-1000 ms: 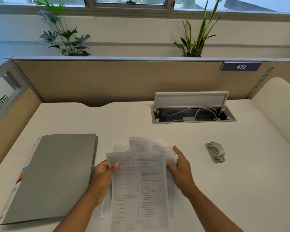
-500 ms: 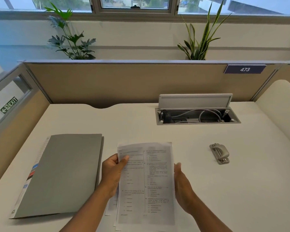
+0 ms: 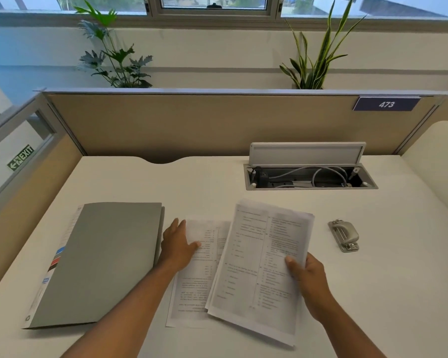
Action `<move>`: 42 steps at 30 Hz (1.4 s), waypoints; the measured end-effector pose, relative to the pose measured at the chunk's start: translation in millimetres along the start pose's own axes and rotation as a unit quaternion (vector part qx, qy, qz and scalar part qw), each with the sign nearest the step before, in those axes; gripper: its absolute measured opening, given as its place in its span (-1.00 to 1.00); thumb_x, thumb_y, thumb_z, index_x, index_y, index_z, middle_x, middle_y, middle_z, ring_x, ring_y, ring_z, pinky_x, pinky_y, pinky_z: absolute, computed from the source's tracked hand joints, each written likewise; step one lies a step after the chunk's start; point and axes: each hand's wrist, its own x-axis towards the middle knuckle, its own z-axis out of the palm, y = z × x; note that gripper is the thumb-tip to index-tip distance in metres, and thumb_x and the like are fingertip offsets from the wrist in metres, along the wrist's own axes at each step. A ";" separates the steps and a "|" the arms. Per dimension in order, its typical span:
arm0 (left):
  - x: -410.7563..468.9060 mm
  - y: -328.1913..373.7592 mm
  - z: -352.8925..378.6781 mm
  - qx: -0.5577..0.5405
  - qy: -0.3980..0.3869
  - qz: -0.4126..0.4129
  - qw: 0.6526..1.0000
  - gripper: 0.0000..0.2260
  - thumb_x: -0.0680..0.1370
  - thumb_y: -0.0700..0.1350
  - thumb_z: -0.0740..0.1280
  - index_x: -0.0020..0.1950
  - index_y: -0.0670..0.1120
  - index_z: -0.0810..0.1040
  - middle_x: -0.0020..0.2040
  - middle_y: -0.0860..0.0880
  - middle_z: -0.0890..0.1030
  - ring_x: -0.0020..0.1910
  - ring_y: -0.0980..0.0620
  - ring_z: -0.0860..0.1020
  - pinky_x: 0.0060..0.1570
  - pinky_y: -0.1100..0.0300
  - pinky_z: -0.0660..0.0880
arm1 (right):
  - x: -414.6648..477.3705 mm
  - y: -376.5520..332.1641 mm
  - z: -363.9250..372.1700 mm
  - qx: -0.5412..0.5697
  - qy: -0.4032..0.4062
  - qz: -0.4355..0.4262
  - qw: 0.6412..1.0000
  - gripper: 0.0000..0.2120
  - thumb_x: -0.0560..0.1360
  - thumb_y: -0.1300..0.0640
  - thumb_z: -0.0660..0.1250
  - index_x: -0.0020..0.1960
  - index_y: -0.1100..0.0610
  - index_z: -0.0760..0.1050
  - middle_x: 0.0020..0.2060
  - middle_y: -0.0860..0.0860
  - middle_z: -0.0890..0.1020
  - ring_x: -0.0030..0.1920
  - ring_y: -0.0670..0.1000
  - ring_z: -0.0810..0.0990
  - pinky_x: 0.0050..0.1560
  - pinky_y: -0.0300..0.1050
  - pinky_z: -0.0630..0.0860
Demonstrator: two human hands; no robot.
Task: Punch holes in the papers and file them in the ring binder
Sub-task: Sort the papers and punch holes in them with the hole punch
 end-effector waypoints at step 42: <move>-57.3 48.7 -31.9 -0.502 -0.122 0.020 0.856 -0.75 0.68 -0.16 0.39 0.36 -0.06 0.60 0.20 -0.18 0.75 0.15 -0.30 0.73 0.18 -0.39 0.63 | -2.0 -53.5 46.5 -0.058 -0.054 0.012 0.997 -0.21 0.53 -0.22 0.43 0.61 -0.04 0.13 0.47 -0.06 0.39 0.47 0.08 0.43 0.43 0.20 0.44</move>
